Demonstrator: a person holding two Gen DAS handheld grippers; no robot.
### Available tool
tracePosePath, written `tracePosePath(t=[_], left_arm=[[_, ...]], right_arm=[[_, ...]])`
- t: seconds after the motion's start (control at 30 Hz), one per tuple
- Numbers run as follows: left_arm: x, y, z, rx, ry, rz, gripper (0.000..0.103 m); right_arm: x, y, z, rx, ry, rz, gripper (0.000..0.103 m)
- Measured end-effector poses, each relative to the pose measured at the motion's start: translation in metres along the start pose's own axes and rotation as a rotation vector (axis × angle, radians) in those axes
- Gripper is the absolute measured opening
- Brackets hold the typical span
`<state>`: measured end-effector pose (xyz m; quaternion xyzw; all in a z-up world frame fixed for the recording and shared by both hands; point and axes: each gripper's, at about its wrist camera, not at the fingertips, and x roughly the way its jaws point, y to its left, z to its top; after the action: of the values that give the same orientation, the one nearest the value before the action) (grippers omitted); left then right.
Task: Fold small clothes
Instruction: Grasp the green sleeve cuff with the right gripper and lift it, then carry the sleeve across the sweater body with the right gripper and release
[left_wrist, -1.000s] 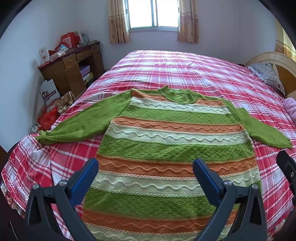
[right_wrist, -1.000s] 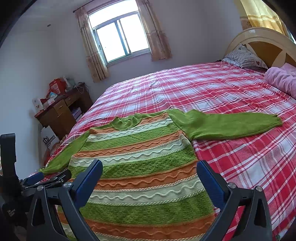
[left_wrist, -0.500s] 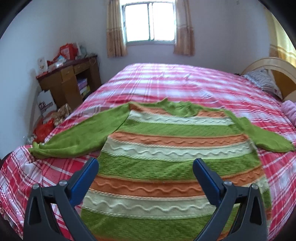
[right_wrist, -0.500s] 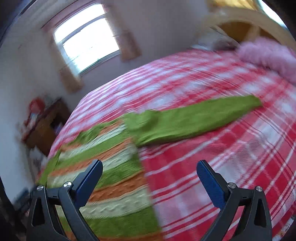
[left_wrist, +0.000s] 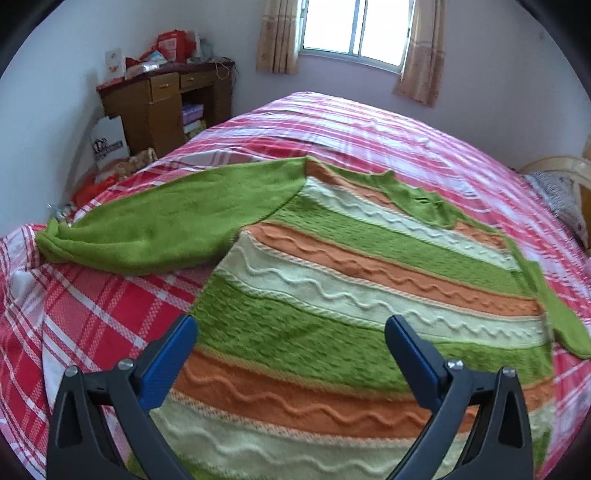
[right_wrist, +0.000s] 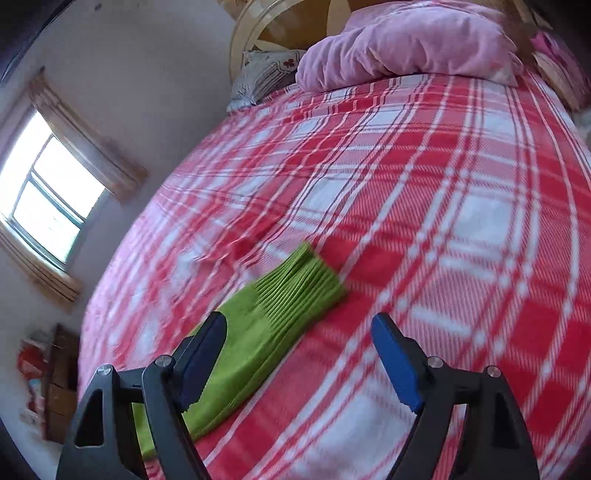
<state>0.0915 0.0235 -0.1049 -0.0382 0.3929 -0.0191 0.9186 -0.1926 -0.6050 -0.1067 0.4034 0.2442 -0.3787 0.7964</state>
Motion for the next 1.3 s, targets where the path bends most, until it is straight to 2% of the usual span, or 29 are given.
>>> tracePosePath(t=[0.1,0.2,0.27,0.33,0.37,0.47,0.57,0.67,0.87,0.97,1.1,1.3], left_arm=[[0.007,-0.002,-0.004,0.029,-0.007,0.043,0.103],[0.017,-0.004,-0.01,0.041,0.011,0.053,0.103],[0.024,-0.006,-0.016,0.059,0.016,0.063,0.103],[0.021,-0.011,-0.019,0.083,-0.016,0.066,0.103],[0.021,-0.012,-0.019,0.09,-0.014,0.059,0.103],[0.022,-0.011,-0.019,0.087,-0.009,0.042,0.103],[0.022,-0.01,-0.018,0.085,-0.011,0.04,0.103],[0.023,-0.011,-0.018,0.088,-0.012,0.043,0.103],[0.021,-0.013,-0.017,0.098,0.001,0.035,0.103],[0.013,-0.011,-0.018,0.106,0.011,0.026,0.103],[-0.007,0.001,-0.016,0.082,-0.029,-0.001,0.103],[-0.03,0.03,-0.004,0.021,-0.083,-0.023,0.103]], right_arm=[[0.024,0.006,0.0,-0.017,0.043,-0.056,0.081],[0.034,0.023,-0.003,-0.13,0.018,-0.108,0.076],[0.041,0.027,-0.005,-0.183,0.034,-0.122,0.04],[0.042,0.021,-0.003,-0.17,0.044,-0.095,0.033],[0.041,0.014,0.0,-0.15,0.047,-0.07,0.024],[0.041,0.002,0.006,-0.105,0.061,-0.006,0.011],[0.027,0.001,0.008,-0.072,0.041,0.045,0.007],[0.005,0.013,0.011,-0.077,-0.032,0.102,0.006],[-0.032,0.065,0.005,-0.132,-0.06,0.226,0.006],[-0.057,0.106,-0.008,-0.177,-0.045,0.341,0.006],[-0.091,0.176,-0.034,-0.289,-0.032,0.508,0.006],[-0.107,0.295,-0.102,-0.443,0.076,0.69,0.006]])
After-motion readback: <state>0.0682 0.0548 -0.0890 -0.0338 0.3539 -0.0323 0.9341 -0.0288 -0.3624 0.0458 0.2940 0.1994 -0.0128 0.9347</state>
